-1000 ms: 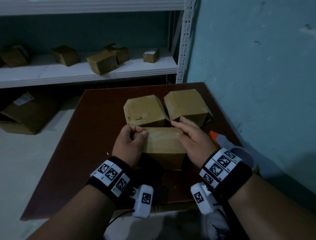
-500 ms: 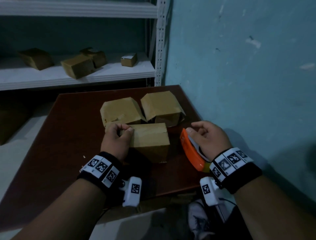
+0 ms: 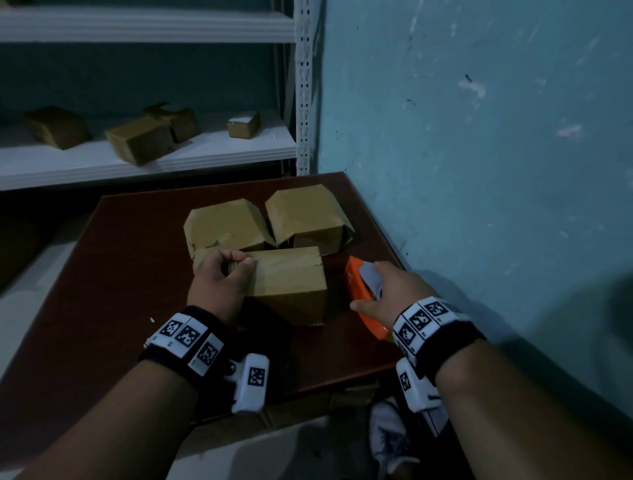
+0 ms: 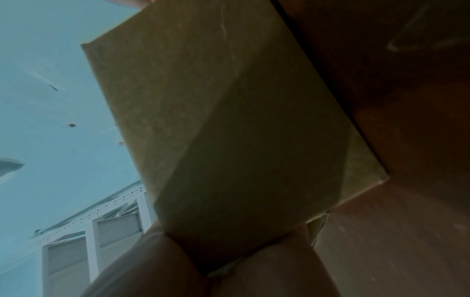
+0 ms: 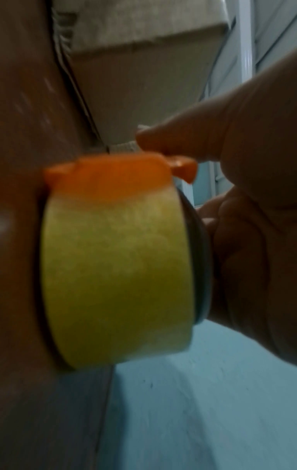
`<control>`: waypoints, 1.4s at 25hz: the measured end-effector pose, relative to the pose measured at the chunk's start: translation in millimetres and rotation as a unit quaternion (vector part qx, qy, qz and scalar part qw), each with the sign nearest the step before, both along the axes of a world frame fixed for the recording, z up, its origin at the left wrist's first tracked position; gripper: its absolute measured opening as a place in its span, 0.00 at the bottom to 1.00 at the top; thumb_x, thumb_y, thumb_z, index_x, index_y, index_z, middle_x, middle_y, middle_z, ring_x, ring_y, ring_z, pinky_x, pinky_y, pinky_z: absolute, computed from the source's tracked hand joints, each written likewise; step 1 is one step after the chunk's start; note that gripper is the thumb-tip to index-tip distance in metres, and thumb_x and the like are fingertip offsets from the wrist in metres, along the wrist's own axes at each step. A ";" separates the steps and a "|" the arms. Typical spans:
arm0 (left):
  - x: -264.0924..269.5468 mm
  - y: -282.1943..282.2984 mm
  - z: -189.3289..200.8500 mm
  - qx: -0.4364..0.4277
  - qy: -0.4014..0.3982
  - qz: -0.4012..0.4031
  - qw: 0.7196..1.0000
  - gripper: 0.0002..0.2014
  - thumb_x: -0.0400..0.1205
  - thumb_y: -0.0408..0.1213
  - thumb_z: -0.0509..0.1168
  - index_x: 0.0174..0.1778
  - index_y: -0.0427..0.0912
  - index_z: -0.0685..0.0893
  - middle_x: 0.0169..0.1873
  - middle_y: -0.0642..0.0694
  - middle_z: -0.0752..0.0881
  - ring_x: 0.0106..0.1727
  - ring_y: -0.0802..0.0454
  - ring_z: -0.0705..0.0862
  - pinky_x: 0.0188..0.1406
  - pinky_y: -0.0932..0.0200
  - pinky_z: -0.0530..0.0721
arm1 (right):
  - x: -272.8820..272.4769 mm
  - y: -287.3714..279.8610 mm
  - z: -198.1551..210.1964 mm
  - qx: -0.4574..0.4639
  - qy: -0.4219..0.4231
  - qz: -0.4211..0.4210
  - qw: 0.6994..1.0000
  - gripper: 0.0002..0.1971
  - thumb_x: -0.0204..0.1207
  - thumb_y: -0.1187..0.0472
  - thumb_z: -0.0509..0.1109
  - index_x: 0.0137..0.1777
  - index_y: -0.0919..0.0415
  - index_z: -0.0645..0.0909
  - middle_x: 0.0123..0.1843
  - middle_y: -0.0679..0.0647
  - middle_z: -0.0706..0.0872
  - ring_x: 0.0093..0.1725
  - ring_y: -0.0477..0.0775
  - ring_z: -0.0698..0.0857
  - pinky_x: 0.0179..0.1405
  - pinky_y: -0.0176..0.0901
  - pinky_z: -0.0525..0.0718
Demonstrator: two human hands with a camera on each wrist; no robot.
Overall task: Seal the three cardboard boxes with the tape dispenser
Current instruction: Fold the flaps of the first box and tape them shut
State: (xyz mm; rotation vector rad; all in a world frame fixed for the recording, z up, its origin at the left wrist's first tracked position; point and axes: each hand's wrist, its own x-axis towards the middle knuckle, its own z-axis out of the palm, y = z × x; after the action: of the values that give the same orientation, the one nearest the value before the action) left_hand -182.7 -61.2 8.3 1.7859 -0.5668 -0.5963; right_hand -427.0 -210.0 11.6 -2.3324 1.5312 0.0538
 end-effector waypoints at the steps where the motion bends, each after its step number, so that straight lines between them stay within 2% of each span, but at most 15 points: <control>1: 0.5 0.2 0.8 0.001 0.000 -0.003 1.000 0.06 0.85 0.50 0.71 0.52 0.55 0.84 0.54 0.51 0.84 0.54 0.44 0.86 0.54 0.33 0.90 | 0.3 0.9 -1.8 -0.002 -0.003 0.003 1.000 0.47 0.74 0.34 0.78 0.88 0.50 0.63 0.79 0.55 0.82 0.72 0.62 0.84 0.69 0.59 0.85; 4: 2.5 0.8 1.5 0.003 -0.001 -0.014 1.000 0.06 0.86 0.49 0.71 0.53 0.52 0.85 0.54 0.51 0.84 0.54 0.44 0.85 0.54 0.34 0.90 | -0.5 2.1 5.1 -0.031 -0.056 0.000 0.998 0.33 0.81 0.43 0.74 0.83 0.48 0.69 0.71 0.56 0.87 0.66 0.63 0.88 0.64 0.56 0.86; 7: 5.1 1.6 0.5 -0.004 0.002 -0.026 1.000 0.05 0.85 0.47 0.72 0.52 0.52 0.85 0.54 0.52 0.84 0.55 0.44 0.85 0.56 0.36 0.88 | 0.2 3.4 34.5 -0.029 -0.193 -0.025 0.980 0.23 0.83 0.46 0.68 0.78 0.42 0.78 0.65 0.50 0.90 0.63 0.60 0.89 0.65 0.55 0.86; 10: 7.1 4.3 -0.4 -0.009 0.003 -0.047 0.999 0.05 0.86 0.46 0.72 0.52 0.50 0.85 0.53 0.50 0.85 0.55 0.46 0.84 0.56 0.39 0.86 | 8.9 5.2 81.6 -0.063 -0.281 -0.018 0.958 0.17 0.77 0.44 0.63 0.58 0.45 0.89 0.49 0.42 0.91 0.49 0.50 0.88 0.49 0.47 0.82; 11: 7.8 4.8 -0.1 -0.008 0.010 -0.057 0.998 0.06 0.85 0.46 0.72 0.52 0.50 0.85 0.53 0.49 0.85 0.55 0.45 0.85 0.57 0.39 0.87 | 14.6 7.3 100.2 -0.071 -0.298 0.000 0.952 0.13 0.78 0.45 0.64 0.48 0.46 0.89 0.42 0.42 0.90 0.44 0.46 0.87 0.43 0.46 0.80; 13: 9.7 5.7 0.6 -0.009 0.008 -0.071 0.997 0.06 0.85 0.47 0.73 0.52 0.51 0.85 0.54 0.48 0.87 0.55 0.45 0.86 0.57 0.38 0.87 | 32.4 14.0 135.5 -0.070 -0.301 0.054 0.950 0.18 0.84 0.46 0.65 0.35 0.54 0.84 0.32 0.47 0.85 0.34 0.45 0.83 0.37 0.48 0.75; 16: 11.6 4.1 -0.3 -0.014 0.017 -0.077 0.997 0.05 0.85 0.45 0.73 0.51 0.50 0.85 0.53 0.46 0.88 0.54 0.45 0.87 0.54 0.42 0.87 | 73.7 25.7 162.6 -0.036 -0.258 0.131 0.956 0.31 0.86 0.35 0.63 0.34 0.62 0.82 0.30 0.61 0.81 0.30 0.54 0.81 0.37 0.48 0.75; 20: 14.5 7.5 -3.2 -0.023 0.043 -0.091 0.995 0.06 0.84 0.47 0.74 0.51 0.51 0.87 0.49 0.46 0.92 0.52 0.43 0.91 0.55 0.38 0.90 | 119.9 27.7 132.7 0.001 -0.133 0.182 0.974 0.32 0.84 0.27 0.60 0.27 0.47 0.81 0.30 0.49 0.79 0.32 0.53 0.82 0.39 0.48 0.73; 22: 17.4 9.5 -2.9 -0.030 0.071 -0.094 0.993 0.05 0.83 0.49 0.74 0.46 0.53 0.88 0.47 0.46 0.93 0.52 0.41 0.92 0.58 0.36 0.90 | 127.1 24.7 119.4 -0.004 -0.097 0.185 0.978 0.33 0.85 0.28 0.59 0.28 0.53 0.76 0.30 0.52 0.77 0.32 0.55 0.80 0.39 0.49 0.73; 25: 26.6 10.6 10.3 -0.060 0.099 -0.020 0.993 0.12 0.81 0.54 0.70 0.40 0.50 0.90 0.44 0.39 0.92 0.52 0.36 0.91 0.56 0.33 0.89 | 127.3 22.3 118.6 -0.006 -0.093 0.186 0.978 0.32 0.87 0.30 0.57 0.29 0.53 0.72 0.30 0.54 0.75 0.31 0.56 0.78 0.39 0.50 0.74; 27: 34.6 12.0 26.2 -0.089 0.147 -0.010 0.985 0.19 0.87 0.58 0.63 0.50 0.47 0.92 0.39 0.40 0.92 0.44 0.43 0.92 0.47 0.44 0.87 | 126.3 21.8 117.8 -0.014 -0.090 0.185 0.978 0.31 0.87 0.30 0.57 0.30 0.52 0.71 0.30 0.55 0.75 0.30 0.56 0.78 0.40 0.50 0.74; 29: 37.6 13.0 40.1 -0.075 0.195 -0.066 0.976 0.29 0.93 0.59 0.54 0.61 0.37 0.88 0.34 0.43 0.93 0.34 0.53 0.91 0.44 0.53 0.82 | 126.9 22.8 116.2 -0.022 -0.083 0.185 0.979 0.31 0.87 0.30 0.56 0.31 0.52 0.72 0.31 0.55 0.76 0.31 0.57 0.79 0.40 0.50 0.75; 32: 36.4 18.9 44.8 -0.065 0.160 -0.129 0.976 0.19 0.94 0.49 0.58 0.51 0.38 0.85 0.30 0.49 0.90 0.23 0.67 0.85 0.26 0.67 0.81 | 128.4 23.5 116.2 -0.027 -0.075 0.187 0.979 0.31 0.87 0.30 0.56 0.32 0.52 0.74 0.31 0.54 0.77 0.32 0.57 0.80 0.40 0.49 0.76; 33: 35.1 19.7 46.8 -0.063 0.154 -0.130 0.977 0.15 0.93 0.45 0.62 0.48 0.38 0.84 0.30 0.49 0.90 0.22 0.67 0.85 0.22 0.70 0.80 | 129.2 23.9 116.9 -0.025 -0.075 0.187 0.979 0.31 0.87 0.30 0.56 0.33 0.53 0.75 0.32 0.55 0.78 0.33 0.57 0.81 0.40 0.49 0.76; 35: 39.2 19.4 45.5 -0.062 0.167 -0.121 0.977 0.07 0.88 0.39 0.70 0.56 0.39 0.88 0.40 0.45 0.93 0.35 0.60 0.92 0.33 0.64 0.88 | 130.3 24.9 116.9 -0.023 -0.077 0.187 0.979 0.30 0.87 0.30 0.56 0.33 0.53 0.76 0.33 0.55 0.80 0.35 0.58 0.83 0.40 0.49 0.76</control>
State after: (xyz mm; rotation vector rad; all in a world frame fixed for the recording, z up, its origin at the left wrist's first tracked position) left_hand -143.6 -41.8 53.9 1.4680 -0.5784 -0.9856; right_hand -296.7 -185.1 128.5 -2.5632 1.0169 -0.0694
